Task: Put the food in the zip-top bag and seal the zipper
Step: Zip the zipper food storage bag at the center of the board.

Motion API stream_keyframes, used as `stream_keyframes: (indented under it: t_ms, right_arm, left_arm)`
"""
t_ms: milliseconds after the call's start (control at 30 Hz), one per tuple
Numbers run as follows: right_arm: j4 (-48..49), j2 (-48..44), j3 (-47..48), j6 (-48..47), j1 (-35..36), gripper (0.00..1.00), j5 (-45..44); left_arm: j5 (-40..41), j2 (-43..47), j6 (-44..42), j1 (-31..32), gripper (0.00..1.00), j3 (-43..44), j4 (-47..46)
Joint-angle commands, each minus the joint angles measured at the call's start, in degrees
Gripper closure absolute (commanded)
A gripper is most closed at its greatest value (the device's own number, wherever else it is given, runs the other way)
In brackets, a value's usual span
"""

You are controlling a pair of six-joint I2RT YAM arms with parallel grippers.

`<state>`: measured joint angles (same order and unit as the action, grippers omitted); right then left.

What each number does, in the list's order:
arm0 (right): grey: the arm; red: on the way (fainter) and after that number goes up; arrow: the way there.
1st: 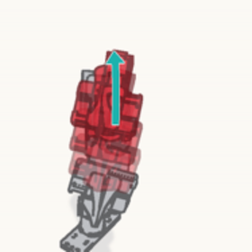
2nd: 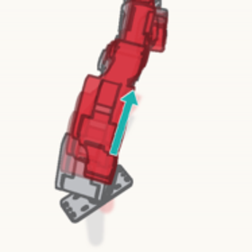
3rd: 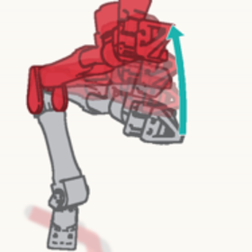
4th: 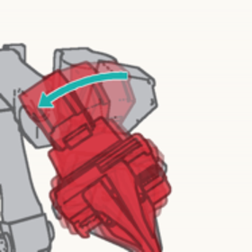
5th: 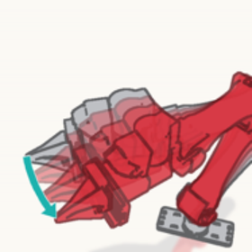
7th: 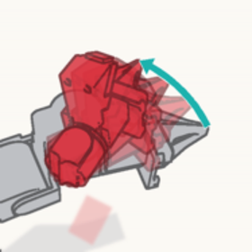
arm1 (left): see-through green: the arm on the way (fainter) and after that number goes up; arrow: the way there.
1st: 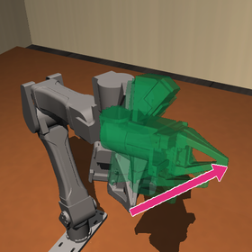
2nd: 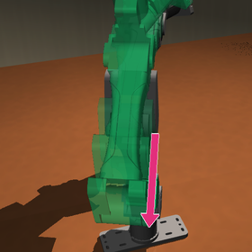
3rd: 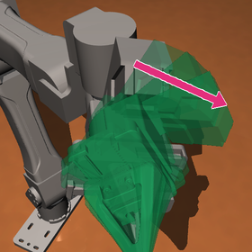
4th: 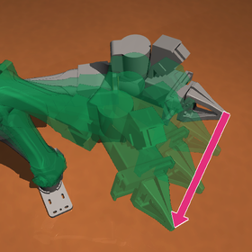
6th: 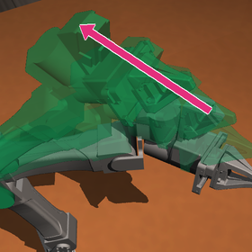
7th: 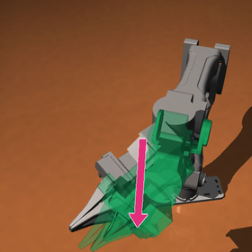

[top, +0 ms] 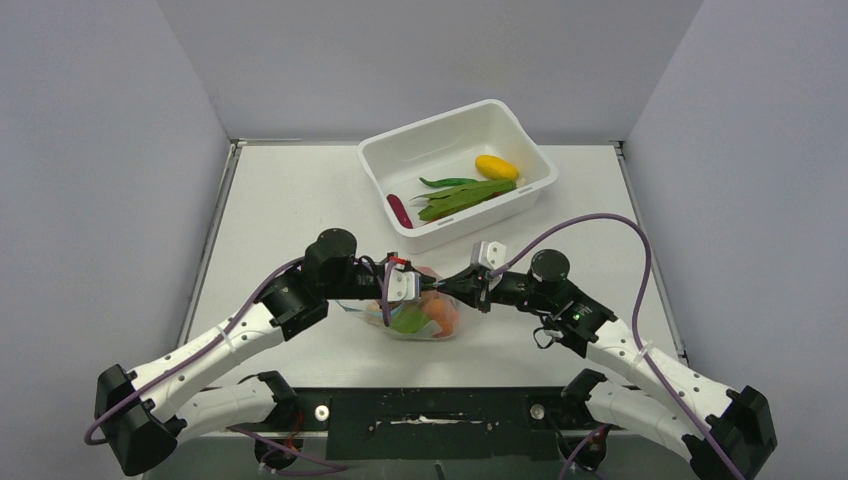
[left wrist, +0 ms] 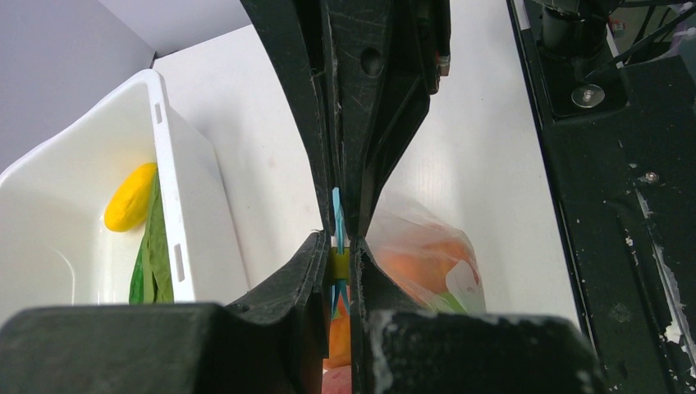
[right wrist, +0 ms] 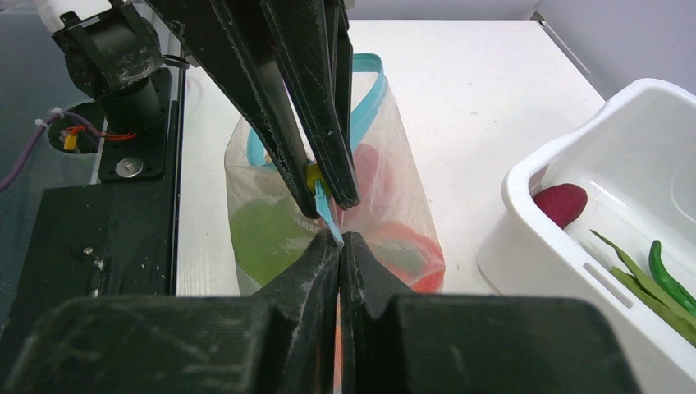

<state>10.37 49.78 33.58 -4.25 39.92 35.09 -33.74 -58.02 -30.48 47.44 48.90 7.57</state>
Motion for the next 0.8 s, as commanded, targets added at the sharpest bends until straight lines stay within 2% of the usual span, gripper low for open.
stream_keyframes:
  t_ms: [0,767]
  right_arm:
    - [5.12,-3.14,-0.39,1.90,-3.30,1.00,-2.75]
    - [5.98,-4.67,-2.18,9.39,-9.55,1.00,-6.16]
  left_arm:
    - [1.62,2.64,-0.22,-2.59,1.00,0.31,6.45]
    - [4.19,7.66,-1.27,-3.75,1.00,-0.46,12.46]
